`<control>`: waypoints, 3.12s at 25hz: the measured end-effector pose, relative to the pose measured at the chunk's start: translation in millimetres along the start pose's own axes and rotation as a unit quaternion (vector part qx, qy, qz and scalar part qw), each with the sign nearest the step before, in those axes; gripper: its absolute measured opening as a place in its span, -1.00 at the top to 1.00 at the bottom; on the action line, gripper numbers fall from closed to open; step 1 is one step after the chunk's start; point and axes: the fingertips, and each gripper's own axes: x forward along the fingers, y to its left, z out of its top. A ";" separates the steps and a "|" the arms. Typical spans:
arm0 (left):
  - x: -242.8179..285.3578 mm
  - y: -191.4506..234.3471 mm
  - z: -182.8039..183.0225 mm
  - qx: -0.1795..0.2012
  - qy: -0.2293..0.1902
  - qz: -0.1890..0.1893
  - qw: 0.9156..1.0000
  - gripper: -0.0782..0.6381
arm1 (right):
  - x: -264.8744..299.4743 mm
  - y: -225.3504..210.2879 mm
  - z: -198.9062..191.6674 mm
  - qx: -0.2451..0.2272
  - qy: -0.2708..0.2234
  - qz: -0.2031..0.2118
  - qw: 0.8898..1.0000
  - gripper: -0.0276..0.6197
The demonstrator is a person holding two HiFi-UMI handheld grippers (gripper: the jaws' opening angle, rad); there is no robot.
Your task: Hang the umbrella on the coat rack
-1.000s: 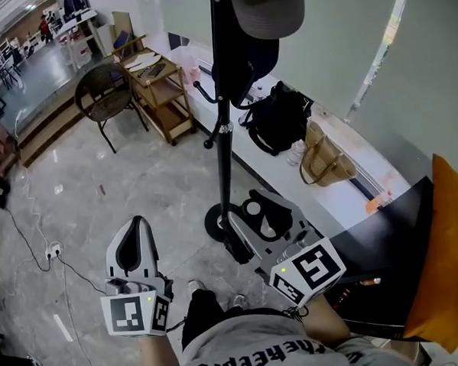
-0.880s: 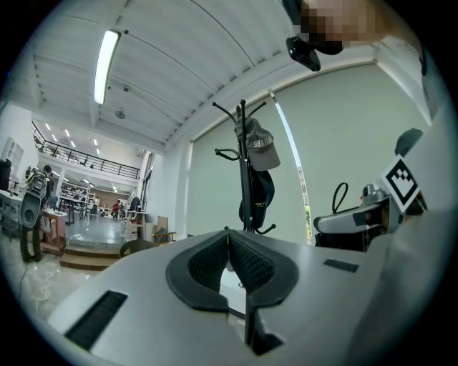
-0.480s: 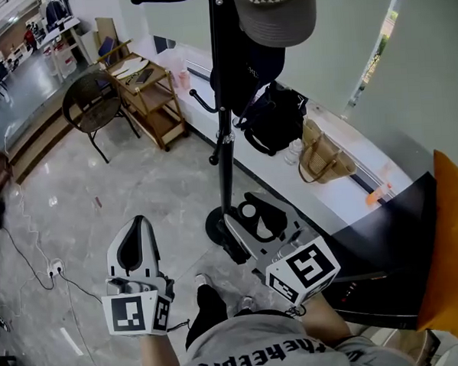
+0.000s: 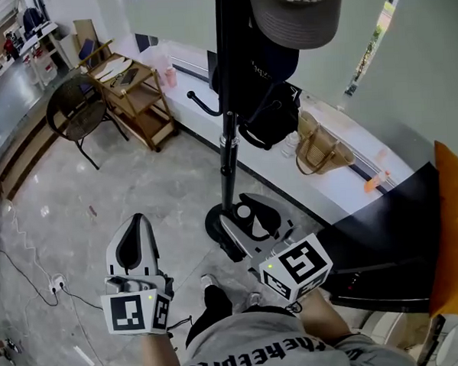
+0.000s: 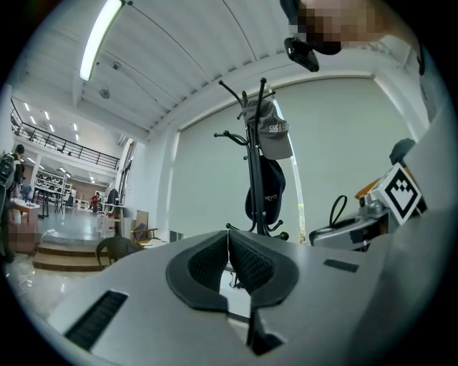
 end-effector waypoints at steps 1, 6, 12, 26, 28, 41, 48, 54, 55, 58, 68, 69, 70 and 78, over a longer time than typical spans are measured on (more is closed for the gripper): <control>2.9 3.8 -0.6 -0.001 0.001 -0.003 1.000 0.74 | 4.6 0.0 -2.0 0.002 0.003 -0.004 1.000 0.29; 14.7 20.9 -3.3 -0.003 0.005 -0.014 1.000 0.74 | 25.1 -2.2 -12.7 0.009 0.018 -0.024 0.999 0.29; 24.0 40.5 -7.9 -0.001 0.010 -0.025 1.000 0.74 | 49.3 -1.9 -24.3 0.011 0.036 -0.042 0.998 0.29; 44.9 67.4 -16.0 0.001 0.017 -0.042 0.999 0.74 | 88.4 -10.3 -44.1 0.022 0.070 -0.061 0.995 0.29; 47.9 70.4 -17.6 -0.001 0.018 -0.043 0.999 0.74 | 92.6 -11.9 -44.5 0.022 0.073 -0.063 0.995 0.29; 67.2 79.5 -24.0 -0.013 0.020 -0.050 0.998 0.74 | 109.6 -32.7 -39.6 0.013 0.090 -0.080 0.993 0.29; 75.6 79.2 -24.2 -0.019 0.018 -0.053 0.998 0.74 | 113.5 -40.2 -33.5 0.014 0.092 -0.083 0.992 0.29; 80.5 80.7 -24.2 -0.023 0.017 -0.052 0.998 0.74 | 116.0 -47.1 -32.4 0.016 0.096 -0.087 0.991 0.29; 81.0 80.9 -24.5 -0.024 0.017 -0.052 0.998 0.74 | 116.3 -48.4 -32.6 0.017 0.097 -0.088 0.991 0.29; 83.0 82.0 -26.2 -0.024 0.018 -0.050 0.998 0.74 | 117.7 -52.2 -34.2 0.020 0.098 -0.090 0.991 0.29; 87.6 79.7 -27.5 -0.027 0.020 -0.048 0.998 0.74 | 118.5 -58.4 -41.9 0.036 0.109 -0.088 0.990 0.28; 87.5 79.0 -27.8 -0.027 0.020 -0.049 0.998 0.74 | 118.7 -57.5 -41.0 0.040 0.102 -0.085 0.990 0.27; 87.4 78.2 -28.1 -0.027 0.020 -0.050 0.998 0.74 | 118.4 -57.0 -37.9 0.044 0.088 -0.083 0.992 0.31; 84.6 73.7 -29.3 -0.022 0.024 -0.052 0.998 0.74 | 109.4 -64.5 -31.2 0.048 0.045 -0.093 0.993 0.31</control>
